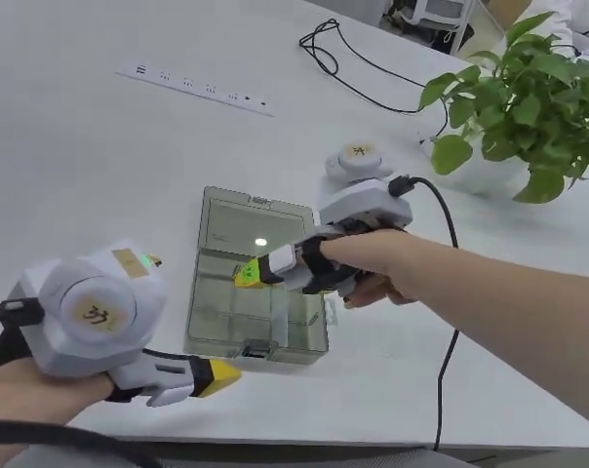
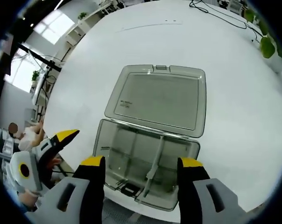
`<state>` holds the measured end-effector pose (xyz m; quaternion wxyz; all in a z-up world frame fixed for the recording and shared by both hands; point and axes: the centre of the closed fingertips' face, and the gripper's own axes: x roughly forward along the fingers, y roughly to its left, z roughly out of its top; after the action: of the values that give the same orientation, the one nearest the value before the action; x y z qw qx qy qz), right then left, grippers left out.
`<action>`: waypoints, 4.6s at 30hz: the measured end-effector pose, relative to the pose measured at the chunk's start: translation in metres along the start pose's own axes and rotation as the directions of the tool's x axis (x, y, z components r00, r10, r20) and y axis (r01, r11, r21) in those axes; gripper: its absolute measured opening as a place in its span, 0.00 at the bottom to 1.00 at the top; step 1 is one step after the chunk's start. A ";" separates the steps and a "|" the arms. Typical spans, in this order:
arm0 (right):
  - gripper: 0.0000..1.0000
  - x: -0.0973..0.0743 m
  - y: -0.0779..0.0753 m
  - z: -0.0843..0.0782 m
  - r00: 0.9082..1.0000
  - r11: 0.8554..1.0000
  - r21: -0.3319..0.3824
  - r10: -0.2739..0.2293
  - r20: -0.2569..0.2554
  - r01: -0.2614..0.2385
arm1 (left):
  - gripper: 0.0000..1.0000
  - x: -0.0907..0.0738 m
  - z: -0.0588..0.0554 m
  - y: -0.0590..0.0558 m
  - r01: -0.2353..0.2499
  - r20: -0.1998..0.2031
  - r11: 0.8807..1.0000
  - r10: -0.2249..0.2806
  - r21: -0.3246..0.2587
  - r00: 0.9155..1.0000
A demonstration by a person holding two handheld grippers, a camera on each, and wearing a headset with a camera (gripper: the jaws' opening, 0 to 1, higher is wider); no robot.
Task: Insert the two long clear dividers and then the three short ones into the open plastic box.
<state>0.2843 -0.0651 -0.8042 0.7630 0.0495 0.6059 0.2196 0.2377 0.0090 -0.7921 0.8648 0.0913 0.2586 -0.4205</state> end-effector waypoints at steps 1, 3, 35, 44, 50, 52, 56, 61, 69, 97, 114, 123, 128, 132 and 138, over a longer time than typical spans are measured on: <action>0.63 -0.004 0.003 0.001 1.000 1.000 0.001 0.017 0.010 -0.017 | 0.95 0.000 0.000 0.000 -0.001 -0.001 1.000 0.001 -0.005 1.000; 0.63 -0.006 0.005 0.005 0.998 0.999 -0.002 0.053 0.042 -0.053 | 0.95 -0.001 0.000 0.001 -0.005 -0.002 1.000 0.005 -0.012 1.000; 1.00 -0.101 -0.024 -0.004 0.840 0.980 -0.112 0.198 0.505 -0.164 | 0.94 -0.020 0.002 0.029 -0.107 -0.040 0.979 0.101 -0.175 0.994; 1.00 -0.113 -0.030 -0.021 0.831 0.946 -0.308 0.249 0.498 -0.098 | 0.94 -0.028 -0.001 0.040 -0.154 -0.069 0.965 0.142 -0.212 0.987; 1.00 -0.111 -0.054 -0.035 0.828 0.922 -0.388 0.225 0.513 -0.010 | 0.94 -0.037 -0.005 0.047 -0.191 -0.098 0.954 0.173 -0.230 0.980; 1.00 -0.113 -0.056 -0.037 0.806 0.911 -0.411 0.257 0.533 -0.018 | 0.93 -0.040 -0.006 0.050 -0.204 -0.108 0.950 0.183 -0.238 0.977; 1.00 -0.112 -0.072 -0.048 0.811 0.903 -0.429 0.240 0.534 0.016 | 0.93 -0.045 -0.011 0.057 -0.230 -0.133 0.935 0.200 -0.268 0.971; 1.00 -0.123 -0.075 -0.049 0.762 0.880 -0.474 0.283 0.582 0.036 | 0.86 -0.049 -0.023 0.069 -0.278 -0.208 0.915 0.223 -0.292 0.952; 1.00 -0.123 -0.087 -0.057 0.770 0.852 -0.518 0.283 0.572 0.073 | 0.78 -0.051 -0.058 0.099 -0.382 -0.461 0.894 0.243 -0.234 0.853; 0.91 -0.121 -0.080 -0.065 0.793 0.858 -0.508 0.254 0.553 0.080 | 0.32 -0.053 -0.087 0.121 -0.371 -0.617 0.914 0.197 -0.166 0.762; 0.89 -0.121 -0.078 -0.065 0.796 0.859 -0.508 0.256 0.548 0.073 | 0.30 -0.059 -0.086 0.119 -0.391 -0.582 0.893 0.199 -0.224 0.788; 0.89 -0.117 -0.071 -0.065 0.801 0.858 -0.510 0.263 0.538 0.060 | 0.30 -0.062 -0.084 0.120 -0.405 -0.544 0.864 0.195 -0.299 0.816; 0.89 -0.114 -0.068 -0.066 0.808 0.856 -0.514 0.266 0.526 0.053 | 0.30 -0.061 -0.083 0.121 -0.409 -0.522 0.851 0.197 -0.329 0.830; 0.88 -0.113 -0.067 -0.065 0.810 0.855 -0.515 0.265 0.523 0.053 | 0.30 -0.061 -0.082 0.122 -0.411 -0.510 0.847 0.203 -0.337 0.836; 0.88 -0.113 -0.067 -0.063 0.812 0.856 -0.515 0.264 0.520 0.051 | 0.30 -0.060 -0.078 0.121 -0.410 -0.484 0.838 0.207 -0.361 0.850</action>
<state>0.2238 -0.1823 -0.7413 0.8807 -0.0536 0.2645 0.3893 0.2722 0.1549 -0.8340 0.8416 0.0191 0.5125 -0.1697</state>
